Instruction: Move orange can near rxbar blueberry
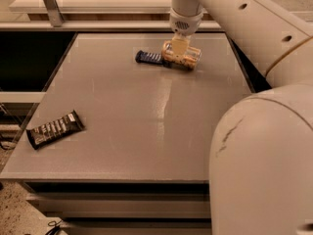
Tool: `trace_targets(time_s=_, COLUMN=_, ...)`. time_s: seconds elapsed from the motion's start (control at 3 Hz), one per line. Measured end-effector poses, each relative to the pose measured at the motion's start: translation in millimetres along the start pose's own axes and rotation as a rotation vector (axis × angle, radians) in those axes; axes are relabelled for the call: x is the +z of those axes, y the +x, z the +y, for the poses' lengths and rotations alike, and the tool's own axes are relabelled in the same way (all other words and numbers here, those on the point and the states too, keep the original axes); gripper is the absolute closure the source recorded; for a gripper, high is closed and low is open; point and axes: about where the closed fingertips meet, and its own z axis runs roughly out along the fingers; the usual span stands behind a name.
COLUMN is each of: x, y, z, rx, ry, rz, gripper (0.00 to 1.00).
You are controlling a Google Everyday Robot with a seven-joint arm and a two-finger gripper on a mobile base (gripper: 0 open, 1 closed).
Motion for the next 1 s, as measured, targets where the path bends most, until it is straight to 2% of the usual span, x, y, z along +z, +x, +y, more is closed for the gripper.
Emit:
trace_targets(time_s=0.33, x=0.7, y=-2.3, z=2.7, rx=-0.008, ry=-0.002, rz=0.004, gripper=0.00)
trace_targets(time_s=1.0, x=-10.1, y=-4.5, z=3.5, rx=-0.016, ry=0.015, rz=-0.018, gripper=0.00)
